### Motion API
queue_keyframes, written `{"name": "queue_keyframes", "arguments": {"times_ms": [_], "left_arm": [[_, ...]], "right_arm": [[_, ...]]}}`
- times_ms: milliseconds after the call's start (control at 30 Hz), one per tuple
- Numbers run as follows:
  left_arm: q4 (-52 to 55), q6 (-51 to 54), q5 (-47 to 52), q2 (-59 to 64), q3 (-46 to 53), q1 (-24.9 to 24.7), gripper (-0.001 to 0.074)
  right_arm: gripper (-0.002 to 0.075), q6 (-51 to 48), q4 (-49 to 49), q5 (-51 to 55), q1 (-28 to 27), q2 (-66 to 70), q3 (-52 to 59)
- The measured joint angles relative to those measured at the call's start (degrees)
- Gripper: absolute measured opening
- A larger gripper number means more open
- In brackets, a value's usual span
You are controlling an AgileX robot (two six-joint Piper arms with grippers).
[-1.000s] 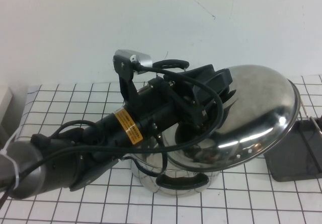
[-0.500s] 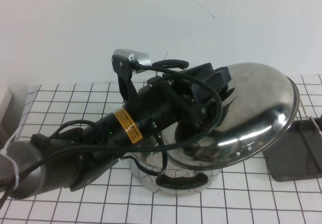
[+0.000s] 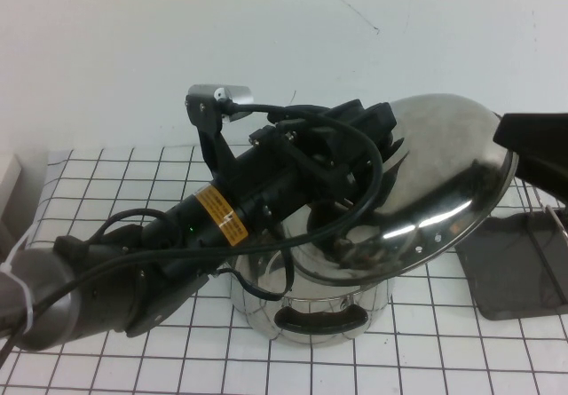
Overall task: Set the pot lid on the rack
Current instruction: Hand over the pot lid
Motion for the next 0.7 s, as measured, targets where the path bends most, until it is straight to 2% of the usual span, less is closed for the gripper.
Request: {"name": "queue_keyframes", "arguments": {"times_ms": [233, 333, 533, 700], "left_arm": [[-1.0, 0.0, -0.2, 0.0, 0.0, 0.0, 0.0316], [-1.1, 0.0, -0.4, 0.0, 0.0, 0.0, 0.0316], [-1.0, 0.2, 0.2, 0.1, 0.0, 0.1, 0.0316], [-1.6, 0.2, 0.9, 0.1, 0.0, 0.7, 0.0316]], "right_arm": [[0.0487, -0.4, -0.3, 2.0, 0.0, 4.0, -3.7], [0.0419, -0.6, -0.5, 2.3, 0.0, 5.2, -4.3], [0.0232, -0.3, 0.9, 3.7, 0.7, 8.1, -5.1], [0.0198, -1.3, 1.8, 3.5, 3.1, 10.0, -6.5]]}}
